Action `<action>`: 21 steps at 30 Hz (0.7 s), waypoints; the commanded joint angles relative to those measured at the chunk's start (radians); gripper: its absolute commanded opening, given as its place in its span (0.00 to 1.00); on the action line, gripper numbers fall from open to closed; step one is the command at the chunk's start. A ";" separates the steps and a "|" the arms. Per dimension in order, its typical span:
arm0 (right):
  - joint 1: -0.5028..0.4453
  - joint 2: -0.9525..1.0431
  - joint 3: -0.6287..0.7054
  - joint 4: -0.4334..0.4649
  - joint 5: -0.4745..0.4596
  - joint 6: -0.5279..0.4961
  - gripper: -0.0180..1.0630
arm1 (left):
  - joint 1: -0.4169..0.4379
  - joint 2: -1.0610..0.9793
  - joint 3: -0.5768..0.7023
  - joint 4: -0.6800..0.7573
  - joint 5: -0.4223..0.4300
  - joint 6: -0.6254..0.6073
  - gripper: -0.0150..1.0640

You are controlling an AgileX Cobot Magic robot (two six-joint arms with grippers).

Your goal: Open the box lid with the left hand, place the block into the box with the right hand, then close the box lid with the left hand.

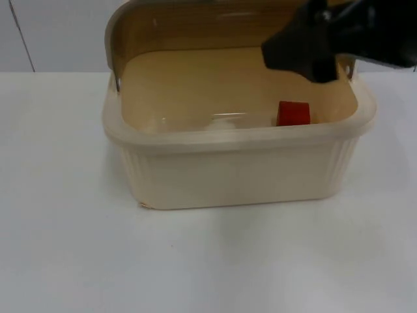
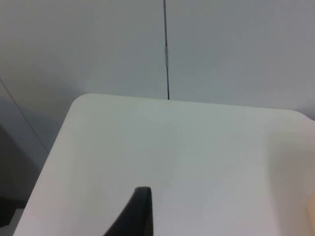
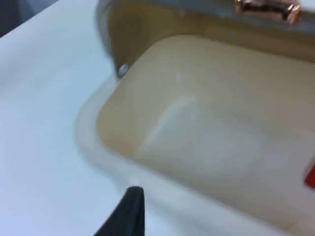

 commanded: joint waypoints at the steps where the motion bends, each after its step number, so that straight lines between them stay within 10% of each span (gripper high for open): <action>1: 0.006 -0.048 0.026 -0.021 0.065 0.005 0.98 | 0.004 -0.007 0.003 0.009 0.004 -0.005 0.99; 9: 0.004 -0.215 0.097 -0.221 0.143 0.214 0.98 | 0.004 -0.007 0.003 0.011 0.004 -0.005 0.99; 14: 0.004 -0.363 0.097 -0.947 0.331 0.845 0.98 | 0.004 -0.007 0.003 0.011 0.012 -0.005 0.99; 21: -0.051 -0.552 0.066 -1.199 0.375 1.086 0.98 | 0.004 -0.007 0.003 0.011 0.012 -0.005 0.99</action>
